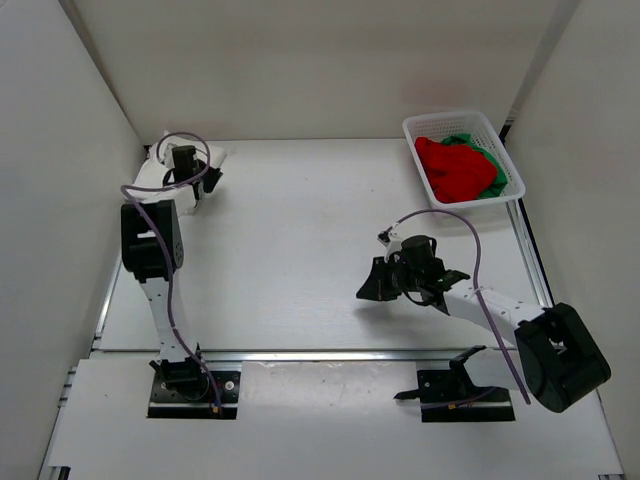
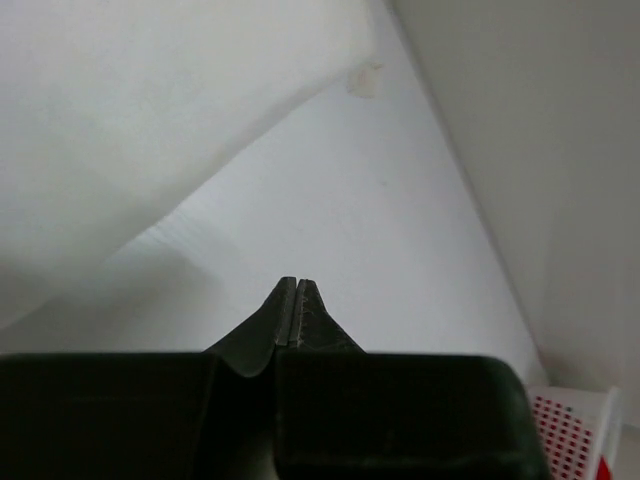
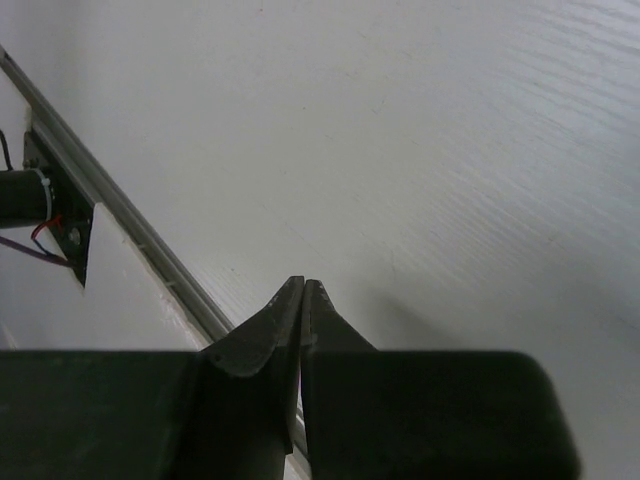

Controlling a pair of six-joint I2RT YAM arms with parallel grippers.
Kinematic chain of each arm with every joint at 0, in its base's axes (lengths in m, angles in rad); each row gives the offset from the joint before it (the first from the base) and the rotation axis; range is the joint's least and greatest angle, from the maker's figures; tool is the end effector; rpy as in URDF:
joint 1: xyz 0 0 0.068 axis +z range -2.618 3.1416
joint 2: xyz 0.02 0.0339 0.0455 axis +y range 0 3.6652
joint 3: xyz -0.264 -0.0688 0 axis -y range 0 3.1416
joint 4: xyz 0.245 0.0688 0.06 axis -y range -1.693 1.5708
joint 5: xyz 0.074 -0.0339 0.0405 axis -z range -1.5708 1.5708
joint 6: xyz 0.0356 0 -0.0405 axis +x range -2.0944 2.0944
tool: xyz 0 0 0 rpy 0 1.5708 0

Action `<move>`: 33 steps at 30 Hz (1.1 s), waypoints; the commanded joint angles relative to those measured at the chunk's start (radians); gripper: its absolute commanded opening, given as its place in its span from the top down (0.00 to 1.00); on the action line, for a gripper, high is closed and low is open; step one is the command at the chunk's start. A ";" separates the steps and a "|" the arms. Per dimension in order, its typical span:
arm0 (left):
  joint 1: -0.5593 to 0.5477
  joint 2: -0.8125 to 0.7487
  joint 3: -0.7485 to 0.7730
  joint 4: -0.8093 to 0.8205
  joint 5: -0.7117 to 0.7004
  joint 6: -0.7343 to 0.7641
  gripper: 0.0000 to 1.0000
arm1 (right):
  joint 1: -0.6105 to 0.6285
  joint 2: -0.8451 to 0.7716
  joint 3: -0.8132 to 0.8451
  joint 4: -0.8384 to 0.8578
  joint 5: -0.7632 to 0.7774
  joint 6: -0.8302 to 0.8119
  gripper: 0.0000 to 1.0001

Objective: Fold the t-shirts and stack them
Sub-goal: Put the neatly folded tshirt into the corner of the board with the left arm, then grab crumpled tshirt from bin with the right arm

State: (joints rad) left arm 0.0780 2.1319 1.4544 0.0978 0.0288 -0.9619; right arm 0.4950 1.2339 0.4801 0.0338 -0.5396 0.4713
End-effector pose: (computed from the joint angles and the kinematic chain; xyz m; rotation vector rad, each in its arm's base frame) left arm 0.4793 0.0364 0.1702 -1.0783 1.9181 -0.5373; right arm 0.1946 0.1258 0.1698 -0.3296 2.3997 1.0945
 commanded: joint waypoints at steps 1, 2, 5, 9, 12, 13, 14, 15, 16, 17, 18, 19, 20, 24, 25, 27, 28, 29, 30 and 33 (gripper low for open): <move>0.016 0.081 0.117 -0.206 0.036 0.052 1.00 | -0.025 -0.031 0.008 0.008 0.076 0.015 1.00; 0.016 0.097 0.145 -0.234 0.030 0.052 1.00 | -0.033 -0.039 0.006 0.006 0.098 0.016 1.00; 0.031 0.125 0.175 -0.247 0.028 0.040 0.99 | -0.064 -0.062 0.018 0.000 0.113 0.023 1.00; 0.062 0.140 0.184 -0.201 0.072 0.023 0.93 | -0.072 -0.062 0.049 -0.015 0.159 0.009 1.00; 0.049 0.089 0.126 -0.107 0.117 0.015 0.92 | -0.052 -0.036 0.069 -0.032 0.193 0.000 1.00; 0.048 0.056 0.094 -0.074 0.111 0.020 0.91 | -0.041 -0.022 0.081 -0.031 0.194 0.003 1.00; 0.019 0.028 0.078 -0.069 0.096 0.043 0.92 | -0.033 -0.019 0.098 -0.034 0.231 0.024 0.99; -0.006 0.016 0.086 -0.069 0.092 0.072 0.93 | -0.018 -0.011 0.126 -0.072 0.312 0.039 1.00; -0.024 -0.006 0.102 -0.084 0.094 0.119 0.99 | 0.000 -0.010 0.141 -0.083 0.355 0.061 1.00; -0.064 -0.022 0.133 -0.098 0.088 0.141 1.00 | 0.019 0.002 0.158 -0.104 0.413 0.067 0.99; -0.119 -0.033 0.167 -0.156 0.060 0.181 1.00 | 0.019 0.016 0.188 -0.118 0.441 0.067 1.00; -0.150 -0.061 0.178 -0.205 0.024 0.199 1.00 | 0.010 0.031 0.208 -0.133 0.441 0.078 1.00; -0.211 -0.097 0.184 -0.228 -0.042 0.221 1.00 | -0.004 0.062 0.244 -0.181 0.434 0.081 0.99; -0.441 -0.275 0.075 -0.197 -0.093 0.414 1.00 | -0.070 0.124 0.289 -0.162 0.289 0.036 1.00; -0.531 -0.303 0.063 -0.213 -0.183 0.511 1.00 | -0.084 0.116 0.266 -0.090 0.241 0.030 1.00; -0.668 -0.369 -0.003 -0.225 -0.365 0.607 1.00 | -0.088 0.060 0.181 0.016 0.210 0.039 0.99; -0.743 -0.385 -0.021 -0.207 -0.416 0.659 1.00 | -0.091 0.049 0.152 0.090 0.175 0.040 1.00; -0.780 -0.398 -0.043 -0.233 -0.429 0.646 1.00 | -0.101 0.018 0.137 0.133 0.138 0.050 1.00; -0.778 -0.402 -0.025 -0.242 -0.393 0.628 1.00 | -0.116 0.004 0.127 0.138 0.126 0.081 1.00; -0.750 -0.429 -0.067 -0.251 -0.131 0.499 0.97 | -0.128 -0.004 0.150 0.129 0.135 0.099 1.00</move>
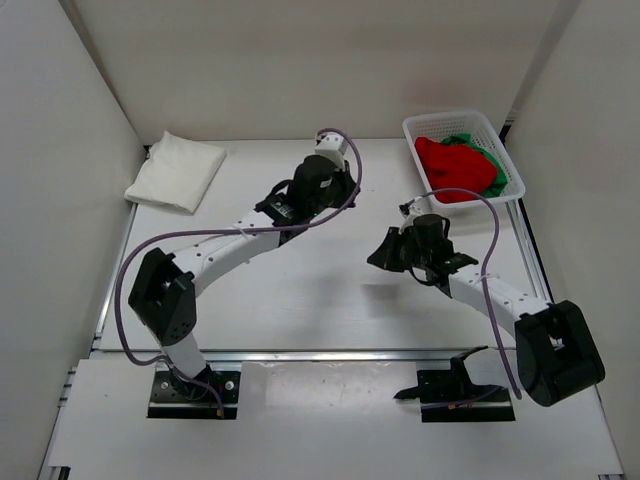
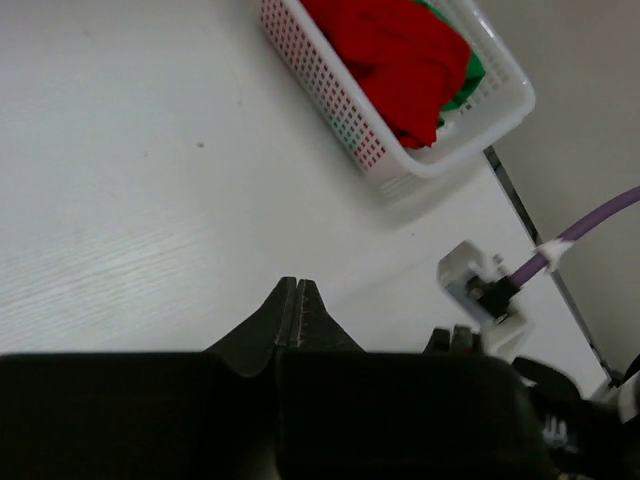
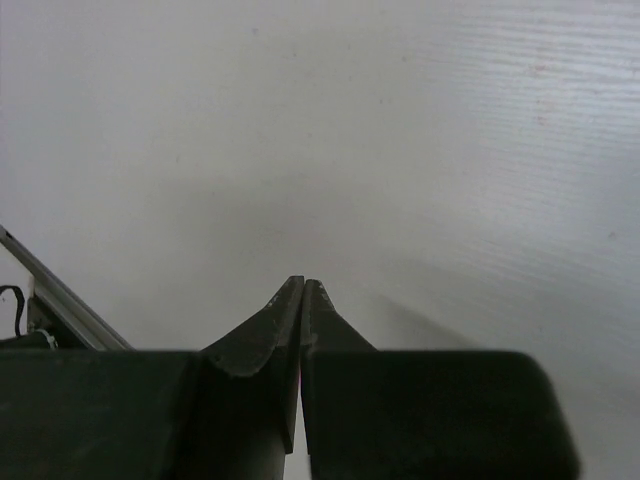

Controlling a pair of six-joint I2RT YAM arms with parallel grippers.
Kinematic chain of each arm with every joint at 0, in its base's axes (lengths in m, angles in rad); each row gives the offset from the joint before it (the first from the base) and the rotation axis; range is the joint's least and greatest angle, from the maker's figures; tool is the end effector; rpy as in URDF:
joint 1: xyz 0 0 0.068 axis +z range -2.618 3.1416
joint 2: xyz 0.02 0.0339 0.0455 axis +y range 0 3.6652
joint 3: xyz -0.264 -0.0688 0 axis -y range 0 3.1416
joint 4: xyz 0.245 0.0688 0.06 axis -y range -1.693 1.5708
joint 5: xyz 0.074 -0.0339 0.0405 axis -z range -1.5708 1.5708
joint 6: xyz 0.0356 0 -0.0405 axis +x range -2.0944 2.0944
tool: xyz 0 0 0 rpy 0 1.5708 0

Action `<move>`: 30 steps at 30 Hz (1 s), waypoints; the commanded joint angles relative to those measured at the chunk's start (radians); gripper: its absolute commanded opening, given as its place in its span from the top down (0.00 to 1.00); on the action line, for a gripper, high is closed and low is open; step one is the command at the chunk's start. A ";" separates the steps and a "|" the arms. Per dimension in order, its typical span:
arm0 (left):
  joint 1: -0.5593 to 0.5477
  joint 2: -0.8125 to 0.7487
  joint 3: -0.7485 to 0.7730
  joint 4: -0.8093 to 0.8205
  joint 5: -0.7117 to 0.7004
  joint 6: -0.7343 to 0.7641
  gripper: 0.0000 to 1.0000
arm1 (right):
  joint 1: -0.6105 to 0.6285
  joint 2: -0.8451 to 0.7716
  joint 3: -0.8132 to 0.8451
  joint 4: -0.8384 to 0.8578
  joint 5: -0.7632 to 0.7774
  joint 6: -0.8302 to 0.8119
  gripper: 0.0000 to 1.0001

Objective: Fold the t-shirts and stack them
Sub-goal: Grab crumpled tshirt from bin with the right arm

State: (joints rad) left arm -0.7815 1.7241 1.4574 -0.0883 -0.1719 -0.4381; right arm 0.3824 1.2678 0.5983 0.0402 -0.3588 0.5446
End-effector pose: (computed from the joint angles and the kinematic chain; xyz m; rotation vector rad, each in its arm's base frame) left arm 0.2987 -0.2878 0.3298 0.2204 1.9632 -0.6465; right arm 0.2341 0.1076 0.1973 -0.0252 2.3054 0.8947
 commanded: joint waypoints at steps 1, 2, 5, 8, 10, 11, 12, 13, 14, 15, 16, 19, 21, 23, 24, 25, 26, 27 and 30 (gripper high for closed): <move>0.128 -0.030 -0.098 -0.056 0.157 -0.071 0.96 | -0.014 -0.019 0.085 0.053 0.002 0.002 1.00; 0.134 -0.037 -0.112 -0.044 0.229 -0.106 0.95 | -0.007 -0.015 0.119 -0.021 0.044 -0.015 1.00; 0.159 -0.063 -0.238 -0.001 0.366 -0.198 0.80 | -0.016 0.013 0.219 -0.111 0.192 -0.067 1.00; 0.133 -0.127 -0.443 0.077 0.422 -0.244 0.66 | -0.169 0.074 0.323 -0.108 0.086 -0.074 1.00; 0.096 -0.150 -0.500 0.078 0.396 -0.220 0.66 | -0.233 0.117 0.395 -0.141 0.089 -0.081 1.00; 0.079 -0.167 -0.537 0.082 0.376 -0.217 0.69 | -0.247 0.148 0.443 -0.173 0.139 -0.093 1.00; 0.070 -0.178 -0.561 0.078 0.379 -0.220 0.85 | -0.276 0.166 0.468 -0.206 0.200 -0.113 1.00; 0.055 -0.184 -0.586 0.105 0.382 -0.223 0.95 | -0.301 0.203 0.529 -0.226 0.214 -0.130 0.99; 0.042 -0.196 -0.612 0.113 0.393 -0.228 0.98 | -0.316 0.250 0.590 -0.259 0.248 -0.149 1.00; 0.030 -0.201 -0.626 0.133 0.405 -0.225 1.00 | -0.350 0.277 0.644 -0.276 0.254 -0.155 0.98; 0.022 -0.216 -0.659 0.162 0.410 -0.231 1.00 | -0.378 0.327 0.673 -0.286 0.264 -0.173 0.96; -0.010 -0.257 -0.759 0.251 0.459 -0.237 0.98 | -0.434 0.465 0.814 -0.339 0.256 -0.198 0.79; -0.033 -0.274 -0.817 0.280 0.465 -0.226 0.95 | -0.459 0.569 0.906 -0.356 0.238 -0.219 0.71; -0.041 -0.287 -0.844 0.297 0.479 -0.218 0.93 | -0.482 0.632 0.967 -0.370 0.215 -0.210 0.65; -0.036 -0.288 -0.862 0.298 0.485 -0.221 0.91 | -0.499 0.671 1.004 -0.378 0.202 -0.209 0.63; -0.032 -0.290 -0.871 0.314 0.500 -0.228 0.90 | -0.505 0.691 1.023 -0.378 0.201 -0.193 0.60; -0.022 -0.297 -0.887 0.321 0.511 -0.225 0.89 | -0.514 0.735 1.066 -0.393 0.196 -0.205 0.59; -0.018 -0.304 -0.899 0.321 0.515 -0.226 0.88 | -0.517 0.763 1.096 -0.387 0.187 -0.199 0.56; -0.007 -0.322 -0.920 0.321 0.502 -0.221 0.83 | -0.531 0.836 1.171 -0.401 0.150 -0.196 0.53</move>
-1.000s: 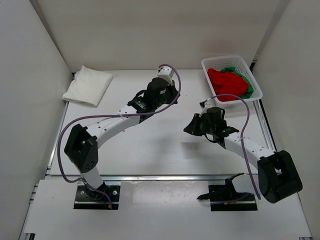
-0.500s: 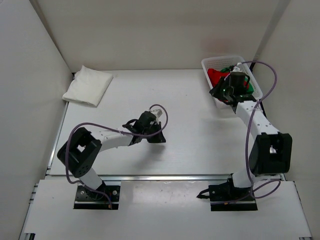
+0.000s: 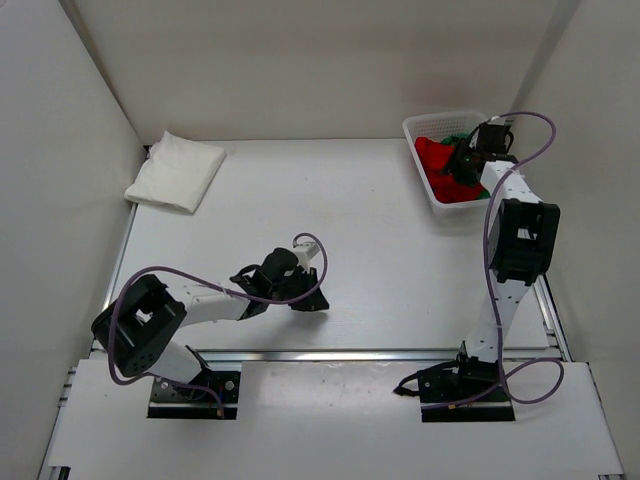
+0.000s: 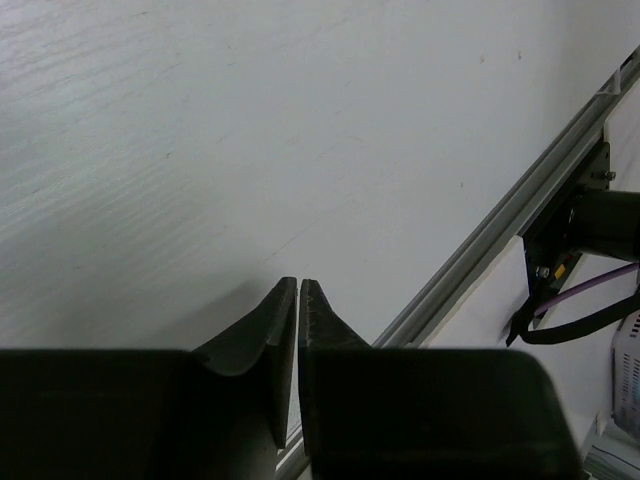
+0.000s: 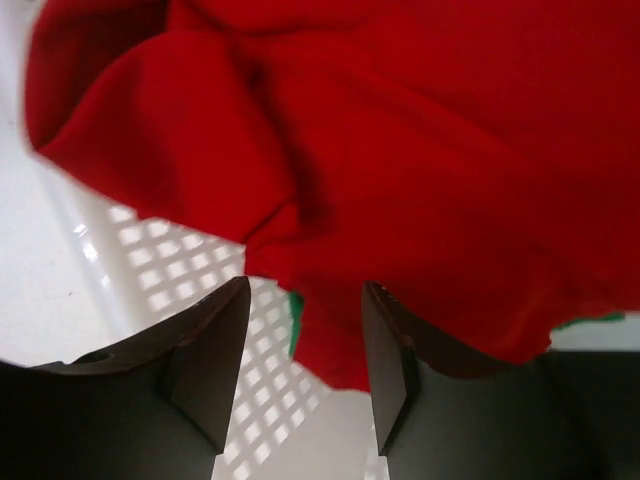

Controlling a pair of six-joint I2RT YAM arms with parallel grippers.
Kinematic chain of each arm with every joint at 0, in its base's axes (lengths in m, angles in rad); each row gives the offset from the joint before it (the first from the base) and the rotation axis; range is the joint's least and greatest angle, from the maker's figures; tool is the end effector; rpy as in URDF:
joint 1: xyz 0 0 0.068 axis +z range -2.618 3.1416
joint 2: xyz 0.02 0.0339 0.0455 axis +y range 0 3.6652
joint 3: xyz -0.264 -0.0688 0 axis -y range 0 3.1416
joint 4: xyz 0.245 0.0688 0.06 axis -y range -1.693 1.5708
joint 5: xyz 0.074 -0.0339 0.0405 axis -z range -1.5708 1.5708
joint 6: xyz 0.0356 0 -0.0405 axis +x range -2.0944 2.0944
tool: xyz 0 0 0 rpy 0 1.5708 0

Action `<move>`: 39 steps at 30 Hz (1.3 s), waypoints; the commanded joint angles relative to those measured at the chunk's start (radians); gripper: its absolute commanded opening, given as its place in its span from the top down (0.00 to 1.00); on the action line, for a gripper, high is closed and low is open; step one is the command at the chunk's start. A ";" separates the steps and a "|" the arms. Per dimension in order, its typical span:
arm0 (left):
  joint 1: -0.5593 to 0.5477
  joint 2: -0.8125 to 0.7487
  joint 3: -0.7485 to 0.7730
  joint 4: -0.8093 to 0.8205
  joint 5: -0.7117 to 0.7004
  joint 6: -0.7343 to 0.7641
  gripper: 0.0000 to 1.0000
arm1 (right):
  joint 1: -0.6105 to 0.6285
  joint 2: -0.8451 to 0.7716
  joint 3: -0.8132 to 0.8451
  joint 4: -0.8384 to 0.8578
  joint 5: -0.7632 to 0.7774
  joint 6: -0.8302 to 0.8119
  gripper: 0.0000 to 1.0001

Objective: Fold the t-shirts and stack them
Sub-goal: Grab crumpled tshirt from bin with the right arm

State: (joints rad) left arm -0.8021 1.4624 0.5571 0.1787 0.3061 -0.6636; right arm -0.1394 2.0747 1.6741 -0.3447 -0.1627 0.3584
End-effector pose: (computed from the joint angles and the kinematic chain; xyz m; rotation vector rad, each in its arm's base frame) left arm 0.1804 -0.2020 0.1486 0.3471 2.4915 -1.0417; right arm 0.4728 -0.0605 0.2304 0.4915 2.2701 0.2992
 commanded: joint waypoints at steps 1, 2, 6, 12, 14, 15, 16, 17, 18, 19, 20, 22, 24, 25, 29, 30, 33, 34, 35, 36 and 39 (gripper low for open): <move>0.024 -0.066 -0.025 0.065 0.027 0.001 0.82 | -0.008 0.041 0.139 -0.033 -0.049 -0.001 0.53; 0.023 -0.068 -0.031 0.073 0.030 0.004 0.81 | -0.006 0.074 0.162 -0.040 -0.047 -0.001 0.53; 0.050 -0.071 -0.028 0.082 0.041 -0.005 0.82 | 0.004 0.154 0.272 -0.080 -0.055 -0.006 0.54; 0.049 -0.065 -0.031 0.087 0.047 -0.013 0.81 | 0.018 0.212 0.340 -0.079 -0.077 0.016 0.55; 0.049 -0.060 -0.031 0.093 0.044 -0.021 0.82 | 0.015 0.237 0.384 -0.100 -0.074 0.010 0.72; 0.053 -0.062 -0.033 0.094 0.045 -0.019 0.82 | 0.017 0.249 0.415 -0.120 -0.067 0.008 0.78; 0.050 -0.056 -0.033 0.090 0.039 -0.018 0.82 | 0.026 0.255 0.433 -0.140 -0.066 -0.002 0.91; 0.050 -0.062 -0.031 0.090 0.033 -0.021 0.82 | 0.026 0.254 0.438 -0.149 -0.063 -0.004 1.00; 0.053 -0.059 -0.029 0.084 0.036 -0.022 0.82 | 0.032 0.239 0.453 -0.163 -0.048 -0.010 1.00; 0.058 -0.062 -0.031 0.087 0.037 -0.031 0.82 | 0.040 0.208 0.438 -0.157 -0.037 -0.016 1.00; 0.070 -0.057 -0.026 0.088 0.044 -0.036 0.83 | 0.049 0.179 0.434 -0.149 -0.023 -0.024 1.00; 0.083 -0.065 -0.016 0.067 0.036 -0.045 0.83 | 0.070 0.072 0.462 -0.169 0.004 -0.061 1.00; 0.098 -0.080 -0.008 0.055 0.031 -0.053 0.82 | 0.089 0.001 0.535 -0.227 0.019 -0.073 1.00; 0.118 -0.092 -0.003 0.051 0.033 -0.057 0.82 | 0.092 -0.045 0.576 -0.273 -0.004 -0.085 1.00; 0.181 -0.122 -0.022 0.067 0.059 -0.100 0.81 | 0.153 -0.227 0.624 -0.329 -0.096 -0.111 1.00; 0.188 -0.128 -0.011 0.065 0.057 -0.109 0.81 | 0.190 -0.254 0.625 -0.326 -0.109 -0.110 1.00; 0.245 -0.149 -0.028 0.071 0.079 -0.145 0.81 | 0.300 -0.382 0.622 -0.262 -0.204 -0.104 1.00; 0.259 -0.166 -0.032 0.073 0.077 -0.157 0.80 | 0.358 -0.398 0.633 -0.245 -0.218 -0.110 1.00; 0.271 -0.183 -0.054 0.077 0.073 -0.169 0.79 | 0.388 -0.419 0.659 -0.225 -0.225 -0.110 1.00; 0.291 -0.195 -0.060 0.076 0.067 -0.182 0.79 | 0.449 -0.421 0.679 -0.212 -0.219 -0.116 1.00; 0.349 -0.252 -0.112 0.079 0.067 -0.211 0.78 | 0.512 -0.442 0.757 -0.163 -0.291 -0.098 1.00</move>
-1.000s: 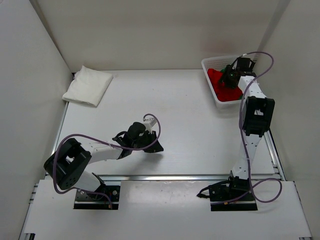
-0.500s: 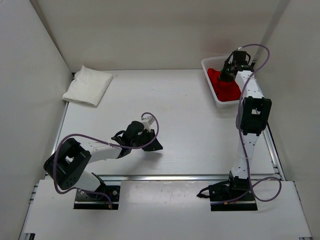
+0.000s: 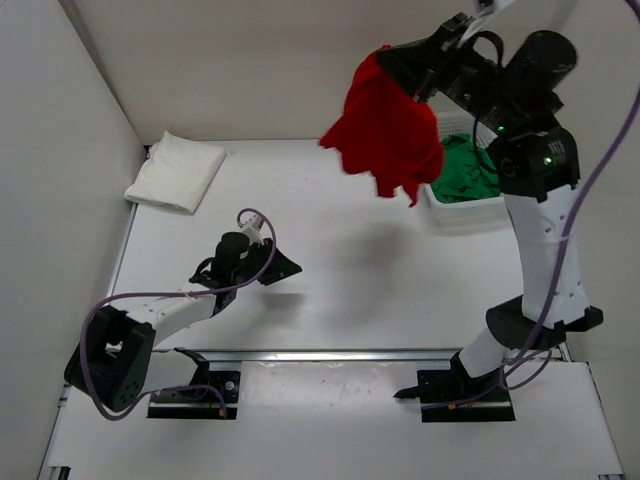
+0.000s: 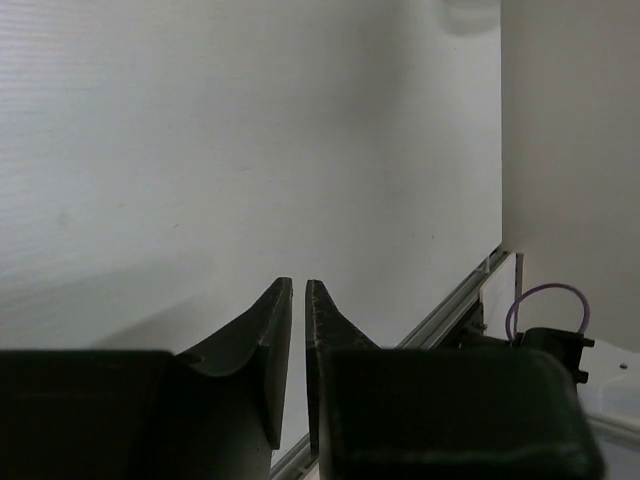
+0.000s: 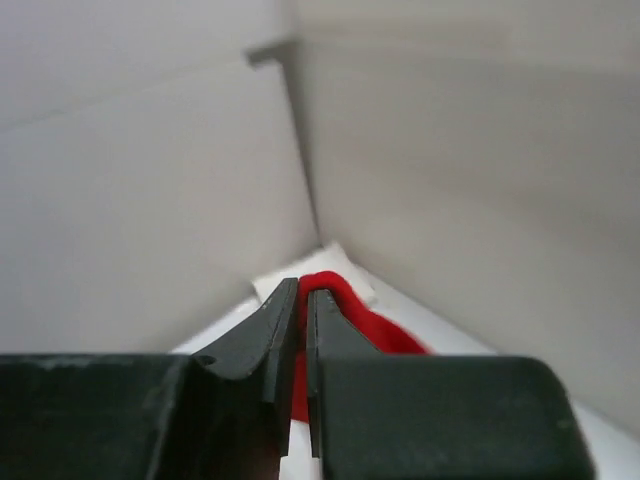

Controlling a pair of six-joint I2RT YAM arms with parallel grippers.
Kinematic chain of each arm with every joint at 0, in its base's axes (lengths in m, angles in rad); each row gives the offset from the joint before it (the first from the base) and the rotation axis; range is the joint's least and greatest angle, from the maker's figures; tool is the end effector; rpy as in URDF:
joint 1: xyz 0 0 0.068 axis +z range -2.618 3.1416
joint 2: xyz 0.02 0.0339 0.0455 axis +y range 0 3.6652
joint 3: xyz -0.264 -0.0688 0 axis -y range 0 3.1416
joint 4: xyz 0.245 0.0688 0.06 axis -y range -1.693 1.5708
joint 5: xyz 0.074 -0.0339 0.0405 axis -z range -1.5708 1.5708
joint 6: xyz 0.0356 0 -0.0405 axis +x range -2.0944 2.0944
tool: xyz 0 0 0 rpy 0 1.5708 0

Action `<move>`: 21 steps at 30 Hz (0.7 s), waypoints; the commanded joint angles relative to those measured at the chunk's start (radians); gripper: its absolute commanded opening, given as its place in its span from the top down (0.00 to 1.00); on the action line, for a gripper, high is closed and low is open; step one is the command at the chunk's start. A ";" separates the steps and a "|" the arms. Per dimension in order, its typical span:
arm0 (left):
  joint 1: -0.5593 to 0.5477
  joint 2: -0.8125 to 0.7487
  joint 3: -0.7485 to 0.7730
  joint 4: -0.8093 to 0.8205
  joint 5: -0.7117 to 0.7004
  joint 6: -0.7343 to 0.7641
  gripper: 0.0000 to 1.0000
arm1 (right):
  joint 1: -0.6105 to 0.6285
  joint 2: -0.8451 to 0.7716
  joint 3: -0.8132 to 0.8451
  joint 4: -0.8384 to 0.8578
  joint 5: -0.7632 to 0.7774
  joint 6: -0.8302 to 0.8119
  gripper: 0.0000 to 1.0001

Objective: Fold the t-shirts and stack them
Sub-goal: Move the tshirt to the center of the board

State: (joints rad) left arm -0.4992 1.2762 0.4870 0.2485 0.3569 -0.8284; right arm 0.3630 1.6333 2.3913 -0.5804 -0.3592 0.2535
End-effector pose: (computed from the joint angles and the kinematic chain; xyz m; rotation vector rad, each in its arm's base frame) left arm 0.2140 -0.1309 0.1792 -0.1445 2.2960 -1.1233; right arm 0.2562 0.1107 0.6079 -0.3841 1.3959 0.7579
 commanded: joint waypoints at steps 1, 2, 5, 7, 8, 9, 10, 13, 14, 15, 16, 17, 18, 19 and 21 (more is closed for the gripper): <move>0.059 -0.090 -0.063 0.009 0.013 -0.051 0.78 | -0.010 -0.018 0.028 0.097 -0.139 0.045 1.00; 0.089 -0.124 -0.092 0.002 0.013 -0.061 0.77 | -0.024 -0.036 -0.004 0.152 -0.205 0.097 1.00; 0.183 -0.201 -0.138 -0.002 0.033 -0.074 0.72 | -0.099 -0.102 -0.172 0.259 -0.279 0.168 1.00; 0.250 -0.256 -0.151 -0.024 0.050 -0.071 0.68 | -0.131 -0.121 -0.309 0.290 -0.319 0.193 1.00; 0.296 -0.282 -0.159 -0.043 0.050 -0.066 0.66 | -0.128 -0.137 -0.414 0.316 -0.334 0.200 1.00; 0.318 -0.294 -0.154 -0.055 0.054 -0.051 0.66 | -0.124 -0.145 -0.542 0.350 -0.324 0.199 1.00; 0.323 -0.299 -0.146 -0.089 0.050 -0.035 0.66 | -0.102 -0.157 -0.605 0.366 -0.310 0.193 1.00; 0.320 -0.296 -0.134 -0.109 0.019 -0.024 0.66 | -0.070 -0.152 -0.845 0.435 -0.239 0.185 1.00; 0.323 -0.290 -0.149 -0.104 0.017 -0.031 0.66 | -0.070 -0.127 -0.900 0.448 -0.233 0.185 1.00; 0.329 -0.282 -0.157 -0.092 0.011 -0.032 0.65 | -0.073 -0.084 -0.922 0.464 -0.236 0.184 1.00; 0.338 -0.279 -0.154 -0.101 0.008 -0.034 0.67 | -0.082 -0.064 -0.929 0.465 -0.238 0.182 1.00; 0.350 -0.270 -0.157 -0.123 -0.007 -0.026 0.66 | -0.091 -0.017 -0.929 0.455 -0.204 0.179 1.00; 0.372 -0.270 -0.150 -0.135 -0.030 -0.017 0.66 | -0.096 0.032 -0.928 0.442 -0.176 0.185 1.00; 0.401 -0.267 -0.145 -0.161 -0.050 -0.005 0.66 | -0.111 0.081 -0.926 0.438 -0.170 0.181 1.00; 0.422 -0.261 -0.122 -0.182 -0.062 -0.003 0.66 | -0.140 0.130 -0.920 0.426 -0.162 0.202 1.00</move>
State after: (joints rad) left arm -0.1150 1.0145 0.3355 0.1192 0.3435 -0.8566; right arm 0.2684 1.7790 1.4326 -0.2325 -0.5644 0.4374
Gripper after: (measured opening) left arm 0.339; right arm 0.041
